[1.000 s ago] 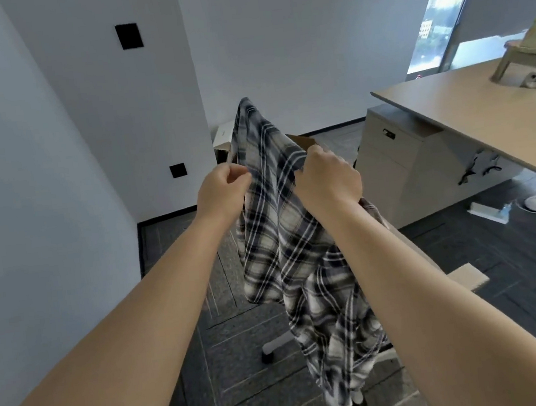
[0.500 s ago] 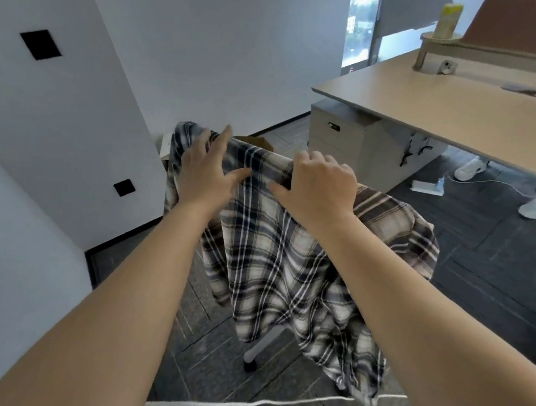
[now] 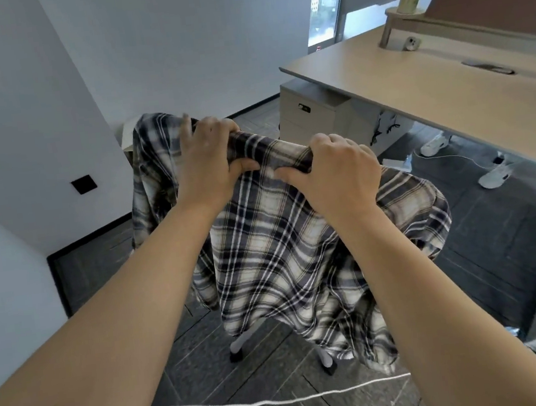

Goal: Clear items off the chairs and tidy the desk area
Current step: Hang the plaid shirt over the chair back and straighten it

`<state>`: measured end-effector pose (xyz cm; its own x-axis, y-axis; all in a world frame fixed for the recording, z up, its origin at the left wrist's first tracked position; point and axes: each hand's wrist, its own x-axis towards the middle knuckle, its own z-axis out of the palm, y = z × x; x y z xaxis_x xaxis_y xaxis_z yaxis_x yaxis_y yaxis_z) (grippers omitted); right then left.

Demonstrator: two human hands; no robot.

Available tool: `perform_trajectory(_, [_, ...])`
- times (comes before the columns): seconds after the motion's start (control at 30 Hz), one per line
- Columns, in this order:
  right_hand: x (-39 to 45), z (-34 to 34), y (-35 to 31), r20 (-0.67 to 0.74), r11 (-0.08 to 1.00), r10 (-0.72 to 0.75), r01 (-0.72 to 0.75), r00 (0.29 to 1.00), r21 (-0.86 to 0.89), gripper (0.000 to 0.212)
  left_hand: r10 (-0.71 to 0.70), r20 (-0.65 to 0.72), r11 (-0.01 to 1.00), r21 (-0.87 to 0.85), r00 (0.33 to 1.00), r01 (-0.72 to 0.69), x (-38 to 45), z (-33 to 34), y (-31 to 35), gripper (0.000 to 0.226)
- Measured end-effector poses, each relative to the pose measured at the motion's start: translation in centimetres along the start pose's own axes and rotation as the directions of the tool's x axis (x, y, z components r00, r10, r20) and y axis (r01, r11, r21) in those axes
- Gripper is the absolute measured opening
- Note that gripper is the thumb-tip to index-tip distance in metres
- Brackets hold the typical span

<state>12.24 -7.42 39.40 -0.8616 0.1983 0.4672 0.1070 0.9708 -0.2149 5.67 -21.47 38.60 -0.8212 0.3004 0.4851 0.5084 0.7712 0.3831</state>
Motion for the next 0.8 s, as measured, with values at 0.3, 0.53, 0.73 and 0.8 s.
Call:
perform_trajectory(0.3, [0.2,-0.1,1.4,-0.009,0.998,0.053,-0.053,0.999,-0.016,0.059,0.054,-0.027,0.996,-0.073,0.998,-0.056,0.6,1.2,1.0,0.051])
perform_trajectory(0.53, [1.2,0.2,3.5,-0.028,0.989,0.123,-0.125,0.992,-0.077,0.061,0.13,-0.035,0.983,-0.123,0.991,-0.133,2.4,3.4,1.8,0.058])
perform_trajectory(0.73, [2.2,0.1,6.2,-0.052,0.978,0.172,-0.177,0.984,-0.11,0.062,0.255,-0.14,0.961,-0.076,0.957,-0.267,4.7,6.6,2.8,0.049])
perform_trajectory(0.8, [2.6,0.1,7.3,-0.068,0.975,0.182,-0.189,0.981,-0.114,0.062,0.261,-0.136,0.96,-0.065,0.956,-0.271,5.4,7.8,3.4,0.051])
